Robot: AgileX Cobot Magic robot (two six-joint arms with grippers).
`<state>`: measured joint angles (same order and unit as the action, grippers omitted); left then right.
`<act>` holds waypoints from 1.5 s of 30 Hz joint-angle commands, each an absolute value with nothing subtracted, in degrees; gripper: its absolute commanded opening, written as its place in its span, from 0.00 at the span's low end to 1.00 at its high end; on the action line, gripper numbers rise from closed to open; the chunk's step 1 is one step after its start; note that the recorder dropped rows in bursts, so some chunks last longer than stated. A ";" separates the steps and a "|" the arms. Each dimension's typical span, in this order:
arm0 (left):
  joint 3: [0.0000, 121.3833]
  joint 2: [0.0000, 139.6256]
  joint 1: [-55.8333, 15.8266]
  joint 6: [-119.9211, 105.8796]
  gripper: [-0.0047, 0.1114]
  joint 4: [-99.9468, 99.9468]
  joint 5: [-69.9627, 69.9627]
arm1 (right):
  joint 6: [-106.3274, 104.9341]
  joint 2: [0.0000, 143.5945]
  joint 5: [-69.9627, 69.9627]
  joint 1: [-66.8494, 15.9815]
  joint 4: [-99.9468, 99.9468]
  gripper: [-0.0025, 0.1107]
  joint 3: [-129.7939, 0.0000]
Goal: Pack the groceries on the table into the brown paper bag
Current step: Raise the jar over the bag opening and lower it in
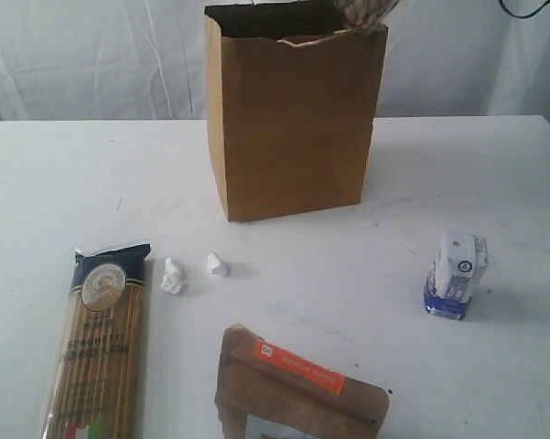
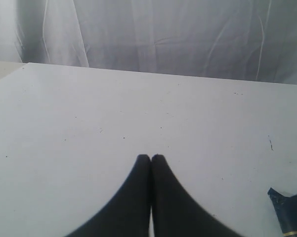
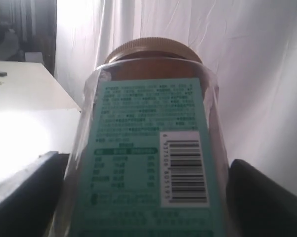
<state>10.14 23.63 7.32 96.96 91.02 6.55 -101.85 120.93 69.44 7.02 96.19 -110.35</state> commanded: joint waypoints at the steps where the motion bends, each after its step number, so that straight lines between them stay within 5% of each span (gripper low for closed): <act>1: 9.86 23.41 7.32 96.99 0.04 92.07 6.52 | -112.69 121.56 69.96 6.57 99.95 0.02 -111.48; 22: 9.76 23.41 7.32 96.99 0.04 92.20 6.51 | -106.15 127.52 69.96 4.50 99.95 0.03 -118.04; 25: 9.76 23.41 7.32 96.99 0.04 92.20 6.51 | -106.15 127.52 69.96 4.50 98.91 0.12 -118.04; 35: 9.76 23.41 7.32 96.99 0.04 92.20 6.51 | -106.15 127.52 69.96 4.50 97.81 0.61 -118.04; 45: 9.76 23.41 7.32 96.99 0.04 92.20 6.51 | -102.90 127.52 69.96 4.50 94.52 0.64 -118.04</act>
<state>10.14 23.63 7.32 96.96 91.13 6.69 -104.69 128.47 69.49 4.45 93.98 -117.50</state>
